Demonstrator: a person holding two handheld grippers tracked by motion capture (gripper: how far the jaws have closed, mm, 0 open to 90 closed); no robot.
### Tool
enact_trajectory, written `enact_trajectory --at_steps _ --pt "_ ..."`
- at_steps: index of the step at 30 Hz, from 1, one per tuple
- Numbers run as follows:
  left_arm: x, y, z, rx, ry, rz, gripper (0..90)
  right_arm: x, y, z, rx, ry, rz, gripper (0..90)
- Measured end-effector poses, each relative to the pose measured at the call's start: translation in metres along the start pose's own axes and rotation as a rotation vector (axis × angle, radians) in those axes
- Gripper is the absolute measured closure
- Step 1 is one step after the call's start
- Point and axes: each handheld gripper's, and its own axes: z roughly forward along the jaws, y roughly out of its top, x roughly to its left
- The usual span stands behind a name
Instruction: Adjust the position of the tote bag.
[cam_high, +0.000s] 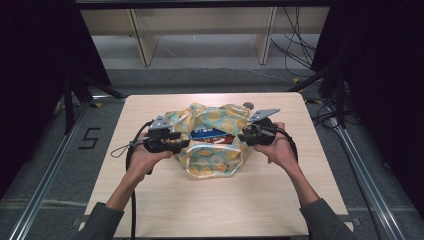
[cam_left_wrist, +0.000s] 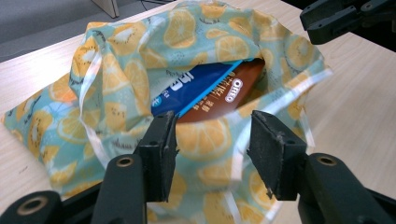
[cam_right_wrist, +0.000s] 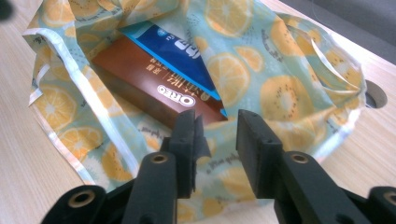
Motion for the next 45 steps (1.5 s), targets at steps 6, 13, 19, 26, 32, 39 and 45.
enact_trajectory --at_steps 6,13,19,26,32,39,45 --pt "-0.005 -0.010 -0.006 -0.005 0.001 0.013 45.8 0.000 -0.005 -0.008 0.026 0.011 0.034 63.7" --pt "-0.010 -0.016 -0.008 -0.023 -0.010 0.006 39.9 0.003 -0.009 -0.012 -0.008 0.001 0.035 57.3" --pt "-0.017 -0.025 -0.012 -0.027 -0.001 0.009 34.3 0.002 -0.016 -0.019 0.006 -0.003 0.039 51.4" --pt "-0.028 -0.039 -0.018 -0.030 0.003 0.009 28.3 0.002 -0.029 -0.028 -0.024 -0.011 0.056 46.3" --pt "-0.035 -0.057 -0.022 -0.033 -0.009 -0.013 24.6 0.003 -0.041 -0.034 -0.021 -0.021 0.041 43.6" --pt "-0.040 -0.075 -0.024 -0.021 0.003 -0.004 23.3 0.008 -0.054 -0.040 0.017 -0.014 0.065 42.9" --pt "-0.048 -0.088 -0.025 -0.003 0.013 -0.013 23.1 0.011 -0.070 -0.046 0.001 -0.026 0.037 42.0"
